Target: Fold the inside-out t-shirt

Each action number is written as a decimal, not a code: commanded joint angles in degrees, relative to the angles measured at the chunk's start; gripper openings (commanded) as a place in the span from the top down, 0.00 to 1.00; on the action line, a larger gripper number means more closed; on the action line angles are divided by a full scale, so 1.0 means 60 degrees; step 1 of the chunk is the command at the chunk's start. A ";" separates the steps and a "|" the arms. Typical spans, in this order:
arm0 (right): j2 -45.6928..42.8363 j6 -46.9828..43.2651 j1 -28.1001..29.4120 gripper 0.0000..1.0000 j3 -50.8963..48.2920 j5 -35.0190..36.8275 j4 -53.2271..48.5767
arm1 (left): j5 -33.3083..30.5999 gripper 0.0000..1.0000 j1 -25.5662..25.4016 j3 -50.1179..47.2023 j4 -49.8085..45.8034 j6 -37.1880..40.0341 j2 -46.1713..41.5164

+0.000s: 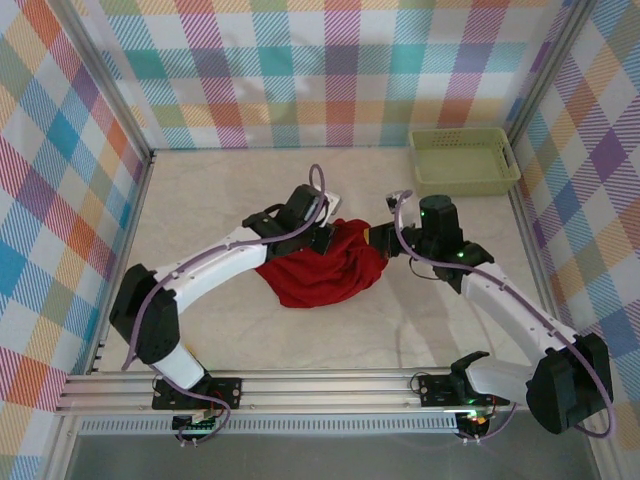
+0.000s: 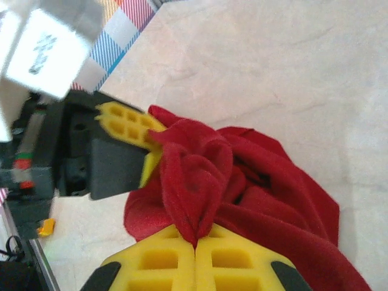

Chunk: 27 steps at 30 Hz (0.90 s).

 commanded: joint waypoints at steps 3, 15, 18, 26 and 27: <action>-0.0385 -0.0286 -0.0532 1.00 0.1306 -0.0409 -0.0450 | 0.1410 1.00 0.0012 -0.0448 0.0523 -0.0986 -0.2394; -0.1061 -0.0695 -0.0530 0.93 0.2589 -0.1278 -0.1827 | 0.1743 1.00 0.0587 -0.1244 0.1404 -0.2229 -0.4638; 0.0228 -0.0459 -0.0532 0.90 0.2767 -0.0614 -0.1842 | 0.1503 1.00 0.1470 -0.1322 0.0820 -0.3160 -0.4059; 0.3298 -0.0143 0.0006 0.30 0.3879 0.2561 -0.3594 | 0.1071 1.00 0.2668 -0.1798 -0.0499 -0.4061 -0.2350; 0.3082 -0.0319 0.0378 0.28 0.3615 0.2724 -0.3505 | 0.1088 1.00 0.2670 -0.1924 -0.0478 -0.4066 -0.2279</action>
